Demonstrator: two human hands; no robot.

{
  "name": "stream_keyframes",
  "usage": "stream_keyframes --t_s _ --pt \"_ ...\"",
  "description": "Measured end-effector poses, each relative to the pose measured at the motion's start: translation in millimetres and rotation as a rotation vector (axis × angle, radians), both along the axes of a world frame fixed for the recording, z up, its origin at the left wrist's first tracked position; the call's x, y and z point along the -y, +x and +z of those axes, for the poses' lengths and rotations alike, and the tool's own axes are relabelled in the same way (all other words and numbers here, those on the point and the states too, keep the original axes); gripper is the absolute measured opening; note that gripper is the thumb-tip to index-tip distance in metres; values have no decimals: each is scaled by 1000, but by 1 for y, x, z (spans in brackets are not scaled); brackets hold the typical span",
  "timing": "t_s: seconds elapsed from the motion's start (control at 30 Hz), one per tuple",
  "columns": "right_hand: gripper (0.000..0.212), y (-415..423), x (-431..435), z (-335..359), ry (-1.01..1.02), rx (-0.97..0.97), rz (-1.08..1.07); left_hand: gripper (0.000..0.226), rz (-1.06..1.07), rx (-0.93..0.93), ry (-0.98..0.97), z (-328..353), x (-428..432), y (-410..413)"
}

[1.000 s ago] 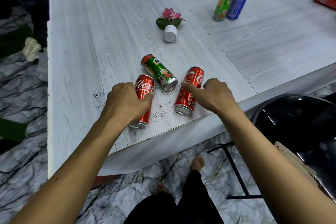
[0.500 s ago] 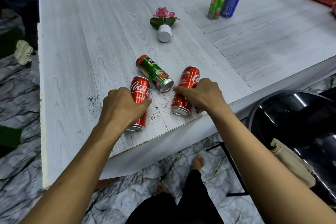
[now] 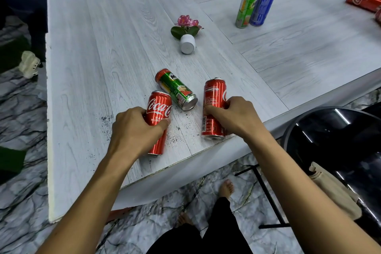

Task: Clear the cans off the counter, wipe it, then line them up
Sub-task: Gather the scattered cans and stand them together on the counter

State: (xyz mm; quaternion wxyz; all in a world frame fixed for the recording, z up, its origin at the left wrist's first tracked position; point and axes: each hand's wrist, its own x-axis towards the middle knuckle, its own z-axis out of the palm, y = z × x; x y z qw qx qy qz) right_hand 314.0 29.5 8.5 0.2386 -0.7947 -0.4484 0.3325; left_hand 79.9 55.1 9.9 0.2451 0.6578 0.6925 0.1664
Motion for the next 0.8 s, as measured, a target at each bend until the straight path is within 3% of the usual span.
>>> stream_keyframes --t_s 0.13,0.33,0.67,0.8 --pt "34 2 11 3 56 56 39 60 -4 66 46 9 5 2" --pt "59 -3 24 7 188 147 69 65 -12 168 123 19 10 10" --pt "55 -2 33 5 403 134 88 61 -39 406 191 34 19 32" --pt "56 2 31 8 446 133 81 64 -50 421 236 35 16 41"
